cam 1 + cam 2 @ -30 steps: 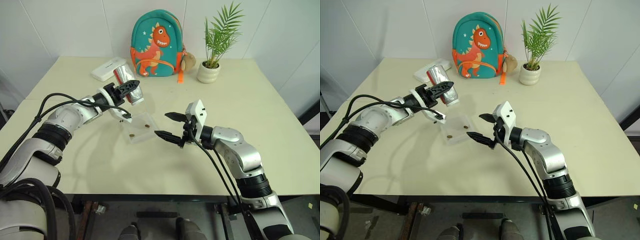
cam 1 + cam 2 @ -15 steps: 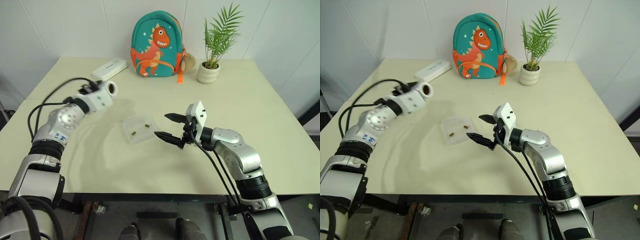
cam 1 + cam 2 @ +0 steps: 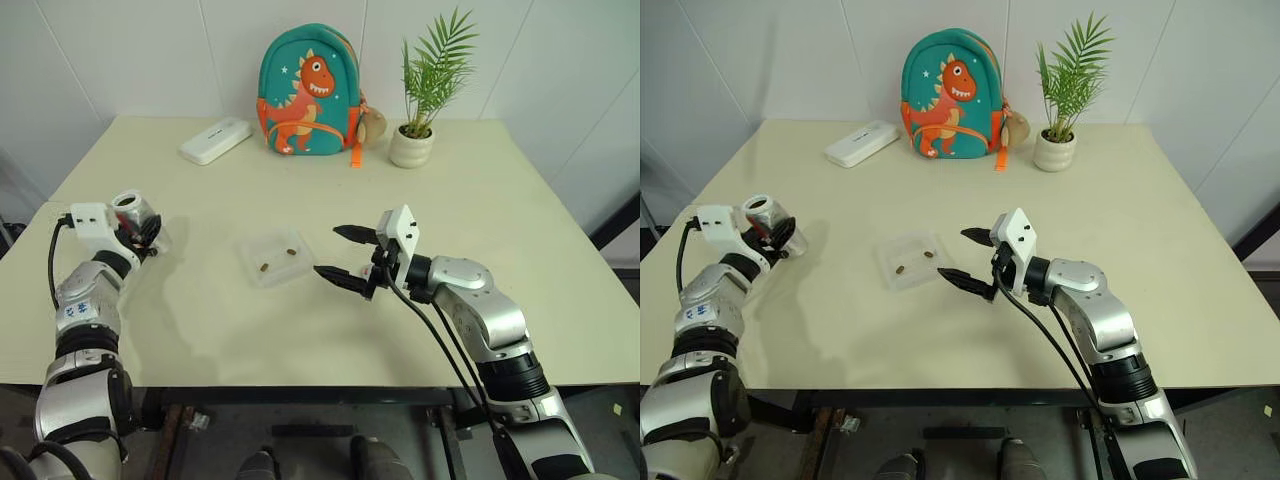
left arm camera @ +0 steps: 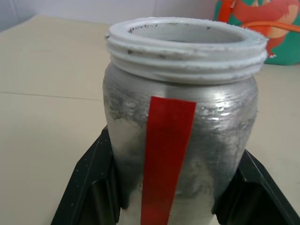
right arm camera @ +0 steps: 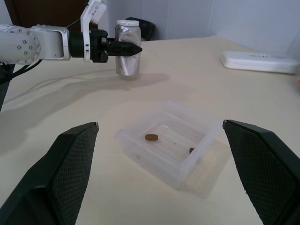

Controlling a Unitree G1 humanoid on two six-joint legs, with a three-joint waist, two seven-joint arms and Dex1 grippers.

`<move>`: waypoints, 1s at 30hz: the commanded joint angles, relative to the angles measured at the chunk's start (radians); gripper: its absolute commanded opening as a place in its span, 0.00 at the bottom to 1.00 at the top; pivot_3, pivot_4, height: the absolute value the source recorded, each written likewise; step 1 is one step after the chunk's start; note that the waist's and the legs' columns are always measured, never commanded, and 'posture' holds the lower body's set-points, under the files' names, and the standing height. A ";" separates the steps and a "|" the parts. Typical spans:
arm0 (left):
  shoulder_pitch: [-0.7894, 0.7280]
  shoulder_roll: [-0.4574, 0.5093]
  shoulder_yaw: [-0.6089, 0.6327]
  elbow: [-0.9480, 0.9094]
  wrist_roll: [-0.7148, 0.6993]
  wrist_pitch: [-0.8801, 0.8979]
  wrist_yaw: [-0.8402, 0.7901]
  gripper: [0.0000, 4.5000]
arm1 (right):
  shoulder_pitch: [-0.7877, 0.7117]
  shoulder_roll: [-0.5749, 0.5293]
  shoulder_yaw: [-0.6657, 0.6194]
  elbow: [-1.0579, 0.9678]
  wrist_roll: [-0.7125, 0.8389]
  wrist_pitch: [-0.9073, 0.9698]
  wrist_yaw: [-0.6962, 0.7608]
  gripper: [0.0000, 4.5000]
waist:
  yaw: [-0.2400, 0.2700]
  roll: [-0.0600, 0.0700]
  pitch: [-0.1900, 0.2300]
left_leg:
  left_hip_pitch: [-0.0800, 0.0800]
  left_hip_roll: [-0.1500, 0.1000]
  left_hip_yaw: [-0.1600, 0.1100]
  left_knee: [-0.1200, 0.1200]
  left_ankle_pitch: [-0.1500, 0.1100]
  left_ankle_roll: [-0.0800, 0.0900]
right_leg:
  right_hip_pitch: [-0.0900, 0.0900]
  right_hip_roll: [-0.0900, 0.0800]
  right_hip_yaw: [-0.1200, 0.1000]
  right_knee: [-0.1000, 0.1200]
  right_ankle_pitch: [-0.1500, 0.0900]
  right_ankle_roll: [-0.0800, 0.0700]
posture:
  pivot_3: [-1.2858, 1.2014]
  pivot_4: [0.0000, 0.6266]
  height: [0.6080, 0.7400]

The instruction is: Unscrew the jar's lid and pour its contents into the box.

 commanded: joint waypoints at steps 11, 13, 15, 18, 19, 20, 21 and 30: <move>0.076 0.014 0.033 -0.027 -0.032 -0.059 -0.041 0.78 | 0.005 -0.006 0.013 -0.032 -0.009 -0.030 0.014 1.00 | 0.003 0.000 0.000 | 0.000 0.000 0.000 0.001 0.000 0.000 | 0.001 0.000 0.000 0.000 0.000 0.000 | 0.52 0.24 1.00; 0.080 0.016 0.030 -0.031 -0.031 -0.055 -0.043 0.91 | 0.005 -0.004 0.014 -0.031 -0.010 -0.031 0.015 1.00 | 0.003 0.000 0.000 | 0.000 0.000 0.000 0.001 0.000 0.000 | 0.001 0.000 0.000 0.000 0.000 0.000 | 0.52 0.24 1.00; 0.090 0.018 0.026 -0.050 -0.030 -0.047 -0.043 0.99 | 0.005 -0.003 0.016 -0.031 -0.010 -0.031 0.015 1.00 | 0.004 0.000 0.000 | 0.000 0.000 0.000 0.001 0.000 0.000 | 0.001 0.000 0.000 0.000 0.000 0.000 | 0.52 0.24 1.00; 0.142 0.025 0.007 -0.136 -0.022 -0.023 -0.072 0.99 | 0.005 -0.003 0.019 -0.035 -0.011 -0.028 0.015 1.00 | 0.003 0.000 0.000 | 0.000 0.000 0.000 0.001 0.000 0.000 | 0.001 0.000 0.000 0.000 0.000 0.000 | 0.52 0.24 1.00; 0.166 0.028 0.000 -0.172 -0.019 -0.013 -0.082 0.99 | 0.005 -0.004 0.019 -0.035 -0.011 -0.028 0.015 1.00 | 0.001 0.000 0.000 | 0.001 0.000 0.000 0.000 0.000 0.000 | 0.001 0.000 0.000 0.000 0.000 0.000 | 0.52 0.24 1.00; 0.200 0.031 -0.003 -0.224 -0.020 0.003 -0.088 0.99 | 0.005 -0.006 0.018 -0.034 -0.011 -0.028 0.016 1.00 | -0.002 0.000 0.000 | 0.000 0.000 0.000 0.000 0.000 0.000 | 0.001 0.000 0.000 0.000 0.000 0.000 | 0.52 0.24 1.00; 0.232 0.035 -0.002 -0.274 -0.023 0.034 -0.077 0.99 | 0.006 -0.007 0.017 -0.033 -0.011 -0.028 0.016 1.00 | -0.002 0.000 0.000 | 0.000 0.000 0.000 0.000 0.000 0.000 | 0.001 0.000 0.000 -0.001 0.000 -0.001 | 0.52 0.24 1.00; 0.614 0.055 0.078 -0.767 -0.046 0.266 0.007 0.99 | 0.008 -0.061 -0.008 -0.011 -0.005 -0.075 0.067 1.00 | -0.016 -0.001 0.000 | 0.001 0.000 0.000 -0.001 0.000 0.000 | 0.001 -0.001 0.000 -0.001 -0.001 -0.002 | 0.52 0.24 1.00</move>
